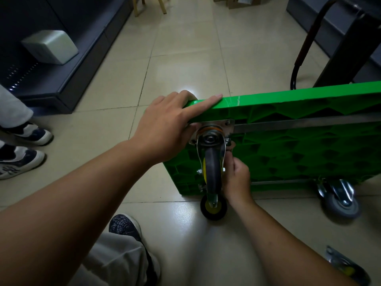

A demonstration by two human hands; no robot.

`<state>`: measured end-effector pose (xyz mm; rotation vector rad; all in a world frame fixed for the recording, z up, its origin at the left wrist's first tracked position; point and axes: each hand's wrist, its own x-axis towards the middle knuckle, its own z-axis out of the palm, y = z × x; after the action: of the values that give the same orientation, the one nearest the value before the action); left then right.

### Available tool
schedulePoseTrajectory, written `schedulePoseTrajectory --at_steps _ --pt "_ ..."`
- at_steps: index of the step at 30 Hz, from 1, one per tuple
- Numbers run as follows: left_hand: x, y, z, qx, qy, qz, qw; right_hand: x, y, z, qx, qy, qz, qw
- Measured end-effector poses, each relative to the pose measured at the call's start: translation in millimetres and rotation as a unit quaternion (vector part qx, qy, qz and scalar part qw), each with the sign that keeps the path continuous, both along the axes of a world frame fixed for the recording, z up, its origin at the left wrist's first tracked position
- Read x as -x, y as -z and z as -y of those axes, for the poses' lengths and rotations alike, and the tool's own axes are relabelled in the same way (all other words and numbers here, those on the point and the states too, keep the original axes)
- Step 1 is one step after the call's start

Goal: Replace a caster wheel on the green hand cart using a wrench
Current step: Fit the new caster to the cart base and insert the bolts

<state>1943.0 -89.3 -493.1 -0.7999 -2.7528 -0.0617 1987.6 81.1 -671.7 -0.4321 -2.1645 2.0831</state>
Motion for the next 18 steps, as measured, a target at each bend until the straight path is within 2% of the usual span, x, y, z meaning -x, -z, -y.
schedulePoseTrajectory --at_steps 3,5,7,10,12,13,14,15,17,18 --pt "0.0 -0.6 -0.6 -0.001 -0.001 0.003 1.0 1.9 -11.7 -32.6 -0.221 -0.016 -0.028 0.975" --pt "-0.2 -1.1 -1.2 -0.003 -0.002 0.005 1.0 2.5 -24.7 -54.9 -0.388 -0.02 -0.038 0.92" --pt "-0.1 -1.6 -1.4 -0.005 -0.002 0.007 1.0 2.9 -43.3 -70.5 -0.512 0.0 -0.071 0.856" --pt "0.0 -2.5 -1.5 -0.007 -0.003 0.01 1.0 6.3 -74.5 -80.0 -0.611 0.04 -0.117 0.782" --pt "-0.1 -3.0 -1.7 -0.008 -0.001 0.013 1.0 7.3 -85.5 -82.3 -0.64 0.025 -0.123 0.758" --pt "-0.3 -3.3 -2.0 -0.007 0.0 0.015 1.0 4.9 -85.1 -84.2 -0.637 0.01 -0.126 0.76" --pt "-0.6 -3.3 -2.3 -0.006 0.0 0.015 1.0 0.1 -80.1 -85.9 -0.61 0.002 -0.13 0.782" --pt "-1.0 -3.3 -2.4 -0.003 -0.001 0.014 1.0 -6.7 -71.7 -86.6 -0.548 0.001 -0.129 0.827" --pt "-2.0 -2.6 -1.8 0.001 -0.002 0.011 1.0 -21.3 -50.9 -80.3 -0.328 0.008 -0.093 0.94" --pt "-2.2 -2.0 -1.3 0.0 -0.001 0.01 1.0 -26.2 -41.2 -73.5 -0.229 0.018 -0.071 0.971"
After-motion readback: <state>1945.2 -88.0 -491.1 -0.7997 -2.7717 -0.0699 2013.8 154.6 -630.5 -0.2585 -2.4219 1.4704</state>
